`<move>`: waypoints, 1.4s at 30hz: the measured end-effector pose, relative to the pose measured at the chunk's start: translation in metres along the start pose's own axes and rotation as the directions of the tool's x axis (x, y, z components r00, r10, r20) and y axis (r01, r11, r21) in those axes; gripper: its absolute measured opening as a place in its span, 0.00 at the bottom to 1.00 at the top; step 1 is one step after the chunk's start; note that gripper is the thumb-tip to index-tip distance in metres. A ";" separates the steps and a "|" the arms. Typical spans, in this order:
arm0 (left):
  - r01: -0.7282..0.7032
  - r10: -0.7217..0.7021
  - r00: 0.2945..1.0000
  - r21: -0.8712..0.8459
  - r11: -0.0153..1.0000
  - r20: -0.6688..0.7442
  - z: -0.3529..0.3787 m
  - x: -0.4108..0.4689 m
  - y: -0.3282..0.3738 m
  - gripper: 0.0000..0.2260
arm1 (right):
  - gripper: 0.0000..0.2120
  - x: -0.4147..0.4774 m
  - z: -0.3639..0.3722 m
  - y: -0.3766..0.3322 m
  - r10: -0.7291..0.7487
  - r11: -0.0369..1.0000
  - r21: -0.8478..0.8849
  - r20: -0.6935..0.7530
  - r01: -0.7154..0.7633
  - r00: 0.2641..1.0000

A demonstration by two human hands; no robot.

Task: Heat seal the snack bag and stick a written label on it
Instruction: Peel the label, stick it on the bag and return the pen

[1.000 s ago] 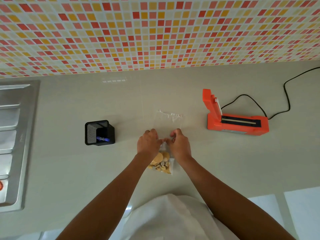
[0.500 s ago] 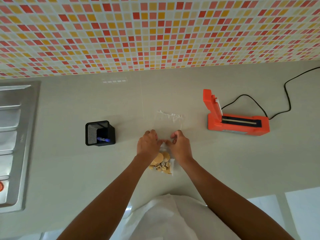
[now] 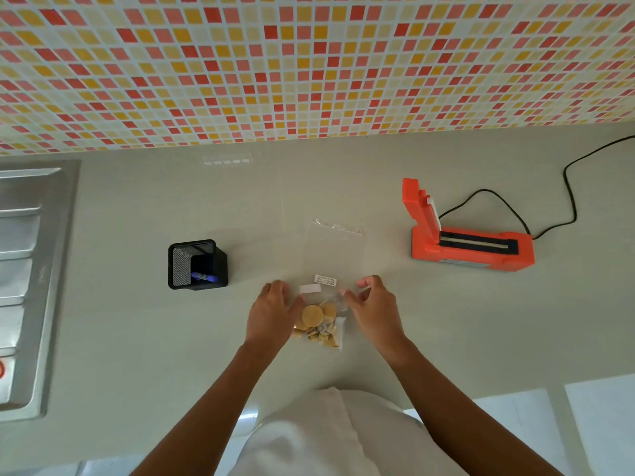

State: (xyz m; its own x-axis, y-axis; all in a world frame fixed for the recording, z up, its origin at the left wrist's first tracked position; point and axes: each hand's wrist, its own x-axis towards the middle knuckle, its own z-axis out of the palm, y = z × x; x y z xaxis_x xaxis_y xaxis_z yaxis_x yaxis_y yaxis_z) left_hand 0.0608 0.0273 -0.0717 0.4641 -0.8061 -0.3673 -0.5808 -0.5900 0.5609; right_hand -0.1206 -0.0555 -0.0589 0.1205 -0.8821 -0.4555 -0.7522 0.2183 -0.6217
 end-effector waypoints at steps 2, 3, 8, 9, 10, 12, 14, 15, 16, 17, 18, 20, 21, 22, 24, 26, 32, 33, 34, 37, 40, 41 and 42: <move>0.019 -0.019 0.999 0.004 1.000 0.038 0.001 -0.004 -0.004 0.10 | 0.18 -0.005 0.003 0.004 0.034 0.999 0.013 0.047 -0.035 0.998; 0.025 -0.025 0.998 -0.005 1.000 0.052 0.001 -0.006 -0.003 0.09 | 0.18 -0.007 0.006 0.004 0.037 0.999 0.019 0.066 -0.038 0.997; 0.060 -0.055 0.997 -0.096 0.994 0.060 0.004 0.001 0.003 0.06 | 0.17 -0.004 0.017 -0.011 -0.011 0.999 0.041 0.093 0.007 0.996; 0.070 -0.066 0.997 -0.115 0.991 0.043 0.003 0.005 0.005 0.07 | 0.17 0.000 0.018 -0.015 -0.017 0.999 0.050 0.086 0.012 0.996; 0.079 -0.077 0.997 -0.129 0.988 0.026 0.002 0.009 0.006 0.07 | 0.17 0.005 0.019 -0.020 -0.024 0.998 0.055 0.077 0.020 0.997; 0.097 -0.098 0.995 -0.146 0.985 -0.002 -0.001 0.020 0.011 0.08 | 0.17 0.017 0.019 -0.029 -0.046 0.998 0.050 0.057 0.043 0.997; 0.106 -0.112 0.993 -0.153 0.982 -0.030 -0.006 0.033 0.016 0.07 | 0.16 0.032 0.018 -0.040 -0.069 0.997 0.037 0.037 0.068 0.997; 0.109 -0.117 0.992 -0.158 0.981 -0.042 -0.008 0.040 0.019 0.07 | 0.16 0.040 0.017 -0.046 -0.078 0.996 0.033 0.029 0.077 0.997; 0.114 -0.123 0.991 -0.167 0.979 -0.050 -0.010 0.047 0.022 0.07 | 0.16 0.048 0.016 -0.052 -0.088 0.996 0.031 0.022 0.087 0.996; 0.122 -0.133 0.990 -0.179 0.976 -0.054 -0.012 0.054 0.025 0.07 | 0.16 0.055 0.014 -0.058 -0.101 0.994 0.031 0.012 0.100 0.995; 0.132 -0.146 0.988 -0.195 0.972 -0.058 -0.015 0.060 0.028 0.07 | 0.16 0.062 0.013 -0.064 -0.114 0.993 0.034 0.002 0.114 0.993; 0.150 -0.170 0.983 -0.227 0.962 -0.071 -0.019 0.071 0.034 0.08 | 0.16 0.075 0.012 -0.074 -0.136 0.990 0.040 -0.010 0.136 0.991; 0.157 -0.179 0.981 -0.238 0.958 -0.076 -0.022 0.077 0.036 0.08 | 0.15 0.080 0.012 -0.078 -0.146 0.988 0.039 -0.015 0.146 0.989; 0.163 -0.187 0.979 -0.247 0.955 -0.077 -0.024 0.081 0.039 0.08 | 0.15 0.085 0.012 -0.083 -0.151 0.988 0.041 -0.016 0.152 0.988; 0.177 -0.201 0.976 -0.241 0.954 -0.078 -0.028 0.090 0.043 0.10 | 0.15 0.094 0.013 -0.090 -0.144 0.988 0.055 -0.012 0.145 0.989; 0.200 -0.221 0.973 -0.219 0.955 -0.072 -0.030 0.096 0.047 0.11 | 0.16 0.101 0.014 -0.095 -0.134 0.990 0.050 -0.003 0.134 0.991; 0.233 -0.241 0.970 -0.187 0.954 -0.018 -0.031 0.099 0.054 0.13 | 0.21 0.105 0.018 -0.099 -0.101 0.995 0.028 0.029 0.100 0.994; 0.221 -0.229 0.973 -0.181 0.958 -0.021 -0.031 0.097 0.054 0.14 | 0.22 0.102 0.018 -0.098 -0.106 0.994 0.016 0.027 0.106 0.994; 0.201 -0.210 0.977 -0.178 0.963 -0.032 -0.033 0.093 0.053 0.16 | 0.22 0.099 0.017 -0.098 -0.119 0.993 0.004 0.012 0.119 0.993; 0.073 -0.100 0.986 -0.199 0.977 -0.131 -0.043 0.078 0.052 0.18 | 0.22 0.081 0.019 -0.099 -0.191 0.981 0.035 -0.065 0.193 0.980; -0.104 0.031 0.950 -0.221 0.970 -0.311 -0.068 0.055 0.052 0.14 | 0.19 0.057 0.029 -0.104 -0.251 0.956 0.139 -0.061 0.257 0.966; -0.155 0.068 0.925 -0.206 0.966 -0.375 -0.077 0.048 0.050 0.13 | 0.18 0.048 0.034 -0.107 -0.268 0.946 0.175 -0.049 0.273 0.962; -0.196 0.097 0.895 -0.187 0.963 -0.436 -0.087 0.041 0.048 0.13 | 0.17 0.039 0.040 -0.110 -0.285 0.935 0.210 -0.035 0.286 0.958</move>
State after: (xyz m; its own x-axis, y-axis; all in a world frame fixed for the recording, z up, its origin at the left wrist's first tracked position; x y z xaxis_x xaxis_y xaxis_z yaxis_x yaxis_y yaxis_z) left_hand 0.1103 -0.0296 0.0050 0.6506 -0.7578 0.0494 -0.5245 -0.4014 0.7509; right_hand -0.0071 -0.0969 -0.0338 0.3070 -0.9218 -0.2366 -0.5330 0.0395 -0.8452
